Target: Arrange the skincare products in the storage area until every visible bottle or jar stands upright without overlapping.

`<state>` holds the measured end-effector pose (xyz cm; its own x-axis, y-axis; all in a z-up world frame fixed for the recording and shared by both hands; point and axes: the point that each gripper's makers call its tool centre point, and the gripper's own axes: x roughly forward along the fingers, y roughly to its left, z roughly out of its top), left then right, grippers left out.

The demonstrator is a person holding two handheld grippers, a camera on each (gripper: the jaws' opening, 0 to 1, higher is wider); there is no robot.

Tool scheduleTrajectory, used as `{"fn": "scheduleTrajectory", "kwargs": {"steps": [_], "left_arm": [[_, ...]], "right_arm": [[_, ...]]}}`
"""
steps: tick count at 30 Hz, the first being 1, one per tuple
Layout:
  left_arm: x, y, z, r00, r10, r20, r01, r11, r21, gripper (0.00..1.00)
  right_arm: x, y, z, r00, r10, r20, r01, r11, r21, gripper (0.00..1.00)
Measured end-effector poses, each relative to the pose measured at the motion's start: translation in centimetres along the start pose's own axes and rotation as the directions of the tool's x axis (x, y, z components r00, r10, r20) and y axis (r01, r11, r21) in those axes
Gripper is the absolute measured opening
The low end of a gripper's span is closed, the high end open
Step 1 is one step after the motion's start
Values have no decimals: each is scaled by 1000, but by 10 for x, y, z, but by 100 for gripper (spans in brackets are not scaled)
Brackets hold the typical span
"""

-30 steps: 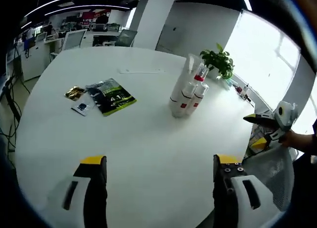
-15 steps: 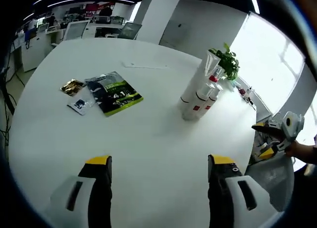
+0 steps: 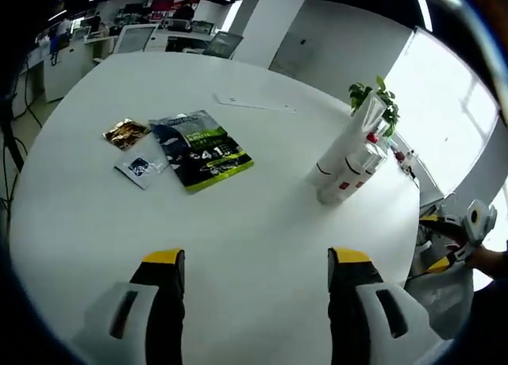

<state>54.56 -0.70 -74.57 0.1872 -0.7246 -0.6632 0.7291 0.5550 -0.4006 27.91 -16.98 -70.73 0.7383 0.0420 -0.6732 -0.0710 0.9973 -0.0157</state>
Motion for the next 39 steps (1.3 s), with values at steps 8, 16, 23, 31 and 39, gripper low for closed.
{"fn": "scheduleTrajectory", "kwargs": {"steps": [8, 16, 23, 31, 39], "left_arm": [[14, 15, 13, 1000, 22, 23, -20, 998, -59, 62], [29, 33, 42, 992, 94, 90, -86, 993, -84, 58], [49, 46, 56, 983, 147, 108, -137, 986, -94, 55], [64, 58, 68, 974, 199, 107, -197, 980, -32, 52], [72, 69, 74, 968, 224, 109, -218, 974, -60, 47]], "right_arm": [[0, -4, -2, 1000, -11, -3, 11, 1000, 23, 75], [1, -3, -5, 1000, -9, -24, 10, 1000, 17, 74], [2, -2, -8, 999, -8, -40, 9, 1000, 9, 74], [2, -5, -11, 999, -17, -51, 18, 1000, 20, 73], [3, -6, -14, 998, -17, -66, 19, 1000, 20, 72]]}}
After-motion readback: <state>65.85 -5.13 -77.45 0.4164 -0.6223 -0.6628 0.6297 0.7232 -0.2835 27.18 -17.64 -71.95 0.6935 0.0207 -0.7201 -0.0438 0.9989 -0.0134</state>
